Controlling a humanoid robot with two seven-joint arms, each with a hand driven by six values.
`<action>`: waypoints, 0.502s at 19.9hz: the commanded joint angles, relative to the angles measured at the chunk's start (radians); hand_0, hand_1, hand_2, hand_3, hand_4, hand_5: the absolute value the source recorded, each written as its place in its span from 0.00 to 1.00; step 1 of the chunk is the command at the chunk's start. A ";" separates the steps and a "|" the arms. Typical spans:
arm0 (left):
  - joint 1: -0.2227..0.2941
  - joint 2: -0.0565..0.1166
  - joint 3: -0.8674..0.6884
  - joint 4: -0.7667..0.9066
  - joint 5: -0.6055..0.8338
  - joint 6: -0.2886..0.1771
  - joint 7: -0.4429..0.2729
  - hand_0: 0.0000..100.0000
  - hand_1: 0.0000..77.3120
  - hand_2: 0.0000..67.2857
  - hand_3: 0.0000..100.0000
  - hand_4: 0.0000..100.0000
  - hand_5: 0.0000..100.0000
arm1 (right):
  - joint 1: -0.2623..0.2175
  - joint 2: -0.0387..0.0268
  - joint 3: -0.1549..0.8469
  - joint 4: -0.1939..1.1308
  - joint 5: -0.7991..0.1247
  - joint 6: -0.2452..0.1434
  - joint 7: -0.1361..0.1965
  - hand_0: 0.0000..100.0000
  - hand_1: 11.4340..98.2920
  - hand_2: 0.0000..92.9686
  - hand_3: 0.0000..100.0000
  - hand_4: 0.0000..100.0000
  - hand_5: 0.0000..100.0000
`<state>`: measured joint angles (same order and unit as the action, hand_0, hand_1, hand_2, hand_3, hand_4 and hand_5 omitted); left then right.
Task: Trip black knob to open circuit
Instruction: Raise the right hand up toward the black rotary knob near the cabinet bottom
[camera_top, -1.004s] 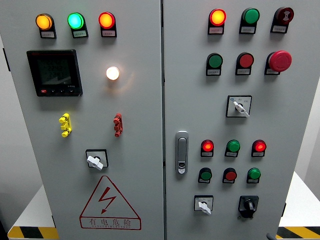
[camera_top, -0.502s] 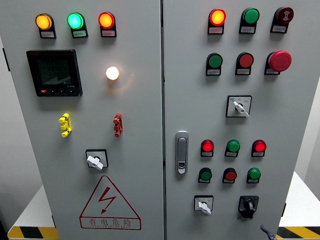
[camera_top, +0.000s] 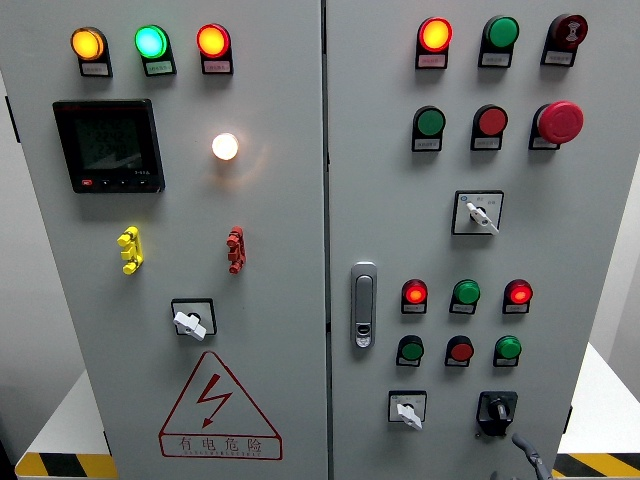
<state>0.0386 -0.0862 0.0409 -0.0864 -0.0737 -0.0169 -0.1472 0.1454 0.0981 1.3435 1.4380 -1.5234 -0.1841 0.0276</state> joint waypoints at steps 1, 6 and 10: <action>0.001 0.000 0.001 0.000 0.000 0.000 0.000 0.00 0.05 0.19 0.21 0.07 0.02 | 0.013 -0.0014 0.000 -0.010 0.002 0.000 0.000 0.75 0.51 0.07 0.91 0.96 1.00; 0.001 -0.001 -0.001 0.000 0.000 0.000 0.000 0.00 0.05 0.19 0.21 0.07 0.02 | 0.029 0.0001 0.000 -0.028 0.003 0.000 0.000 0.75 0.52 0.07 0.91 0.96 1.00; 0.000 0.000 0.001 -0.001 0.000 0.000 0.000 0.00 0.05 0.19 0.21 0.07 0.02 | 0.032 0.0001 -0.004 -0.031 0.005 0.000 0.000 0.76 0.52 0.07 0.91 0.96 1.00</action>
<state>0.0389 -0.0863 0.0409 -0.0860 -0.0737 -0.0169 -0.1472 0.1764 0.0981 1.3427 1.4087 -1.5192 -0.1841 0.0276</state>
